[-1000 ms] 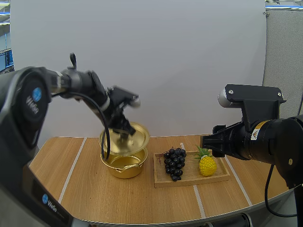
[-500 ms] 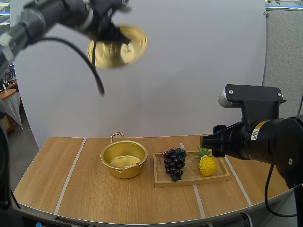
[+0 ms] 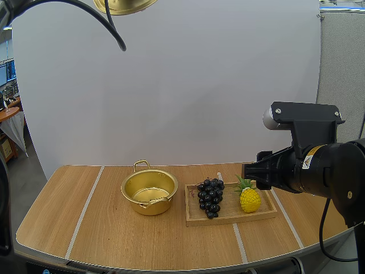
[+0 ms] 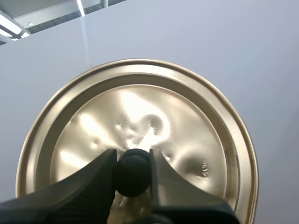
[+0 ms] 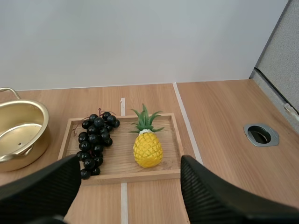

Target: Open the pot, put the pineapple inside, and close it

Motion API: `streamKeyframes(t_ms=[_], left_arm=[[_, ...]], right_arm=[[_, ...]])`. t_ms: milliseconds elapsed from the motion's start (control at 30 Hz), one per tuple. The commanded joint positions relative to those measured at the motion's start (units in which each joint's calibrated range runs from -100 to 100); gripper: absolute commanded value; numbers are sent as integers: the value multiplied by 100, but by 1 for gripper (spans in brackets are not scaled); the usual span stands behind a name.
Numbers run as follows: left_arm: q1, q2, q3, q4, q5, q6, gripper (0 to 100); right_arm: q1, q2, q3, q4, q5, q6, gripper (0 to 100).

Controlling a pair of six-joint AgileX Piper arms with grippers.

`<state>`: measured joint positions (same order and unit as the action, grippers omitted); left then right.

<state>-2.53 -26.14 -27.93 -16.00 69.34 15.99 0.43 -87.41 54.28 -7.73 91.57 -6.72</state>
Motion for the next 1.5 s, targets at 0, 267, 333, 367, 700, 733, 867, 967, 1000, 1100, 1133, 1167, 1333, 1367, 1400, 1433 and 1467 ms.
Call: streamKeyframes(t_ms=[0,267,333,367,700,733,867,967,1000,1100,1133,1167,1333,1367,1400,1433,1467], left_arm=[[-9,1,-41,56,-226,-58,0],[-9,1,-41,56,-226,-58,0],[-9,1,-41,56,-226,-58,0],[-9,1,-41,56,-226,-58,0],[-9,1,-41,56,-226,-58,0],[-9,1,-41,56,-226,-58,0],[-9,1,-41,56,-226,-58,0],[-9,1,-41,56,-226,-58,0],[-9,1,-41,56,-226,-58,0],[-9,1,-41,56,-226,-58,0],[-9,1,-41,56,-226,-58,0],[-9,1,-41,56,-226,-58,0],[-9,1,-41,56,-226,-58,0],[-9,1,-41,56,-226,-58,0],[-9,1,-41,56,-226,-58,0],[-9,1,-41,56,-226,-58,0],[-9,1,-41,56,-226,-58,0]], right_arm=[[5,-10,-58,-124,-125,3,100],[5,1070,-58,-1303,-414,803,100],[5,1398,-58,-1279,-646,802,100],[5,1603,-58,-1207,-829,802,100],[5,2821,-58,-1000,-1680,635,100],[5,2912,-58,-1000,-1753,621,100],[5,3214,2,-978,-2151,555,100],[5,3442,220,-978,-2614,546,100],[5,3529,330,-978,-2798,546,100],[5,3722,610,-978,-3260,546,100],[5,3784,678,-978,-3404,546,100],[5,3826,731,-978,-3565,546,100],[-4,4212,770,-1022,-4145,532,100],[-39,4320,770,-1022,-4264,532,100],[-67,4416,770,-1033,-4364,532,100],[-113,4540,770,-1032,-4497,523,100],[-151,4637,770,-1032,-4632,523,100]])
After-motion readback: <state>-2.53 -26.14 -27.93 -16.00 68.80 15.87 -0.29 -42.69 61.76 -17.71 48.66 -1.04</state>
